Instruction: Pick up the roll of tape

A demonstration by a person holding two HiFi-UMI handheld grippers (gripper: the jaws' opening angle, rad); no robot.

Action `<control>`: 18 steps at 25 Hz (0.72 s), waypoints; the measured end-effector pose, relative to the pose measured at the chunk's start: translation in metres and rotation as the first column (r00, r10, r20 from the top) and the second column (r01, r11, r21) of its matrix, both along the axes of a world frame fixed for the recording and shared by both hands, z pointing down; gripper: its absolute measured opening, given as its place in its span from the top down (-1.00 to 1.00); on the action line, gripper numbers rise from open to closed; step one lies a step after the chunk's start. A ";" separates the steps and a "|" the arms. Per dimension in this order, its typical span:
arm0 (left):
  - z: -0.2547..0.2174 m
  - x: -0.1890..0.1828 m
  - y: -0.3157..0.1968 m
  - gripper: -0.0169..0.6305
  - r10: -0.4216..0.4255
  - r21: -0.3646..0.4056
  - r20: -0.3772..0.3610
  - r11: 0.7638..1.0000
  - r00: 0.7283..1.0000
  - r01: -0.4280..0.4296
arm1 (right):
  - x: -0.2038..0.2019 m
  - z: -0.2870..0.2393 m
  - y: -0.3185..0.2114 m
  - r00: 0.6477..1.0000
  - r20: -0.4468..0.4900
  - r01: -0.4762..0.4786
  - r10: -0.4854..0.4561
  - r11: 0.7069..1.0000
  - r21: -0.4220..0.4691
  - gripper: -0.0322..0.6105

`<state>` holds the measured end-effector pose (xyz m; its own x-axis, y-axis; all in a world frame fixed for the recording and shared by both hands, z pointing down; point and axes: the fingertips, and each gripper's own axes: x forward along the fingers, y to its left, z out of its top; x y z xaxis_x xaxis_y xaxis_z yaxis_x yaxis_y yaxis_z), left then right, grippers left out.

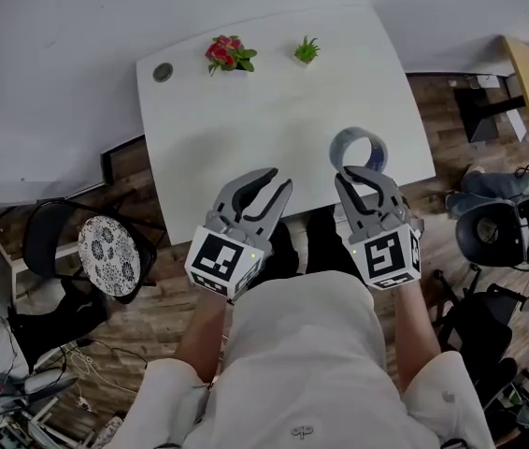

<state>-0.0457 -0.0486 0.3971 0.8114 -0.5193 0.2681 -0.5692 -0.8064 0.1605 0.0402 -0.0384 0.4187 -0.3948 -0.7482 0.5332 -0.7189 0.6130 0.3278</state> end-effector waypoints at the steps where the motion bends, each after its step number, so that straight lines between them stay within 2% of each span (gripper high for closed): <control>1: -0.001 0.001 0.003 0.61 0.007 0.004 -0.002 1.000 1.000 -0.007 | 0.000 -0.004 0.004 1.000 0.006 -0.007 0.006 1.000 0.008 0.74; 8: -0.011 -0.004 0.014 0.62 0.041 0.040 -0.002 0.998 0.999 -0.041 | -0.006 -0.028 0.021 0.997 0.064 -0.045 0.042 0.998 0.046 0.74; 18: -0.026 -0.013 0.014 0.67 0.028 0.072 -0.017 0.997 0.999 -0.027 | -0.019 -0.055 0.031 0.993 0.115 -0.042 0.032 0.996 0.084 0.74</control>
<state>-0.0585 -0.0346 0.3712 0.8299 -0.5142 0.2166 -0.5443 -0.8314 0.1119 0.0212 -0.0076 0.3635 -0.4200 -0.8046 0.4197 -0.7760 0.5582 0.2936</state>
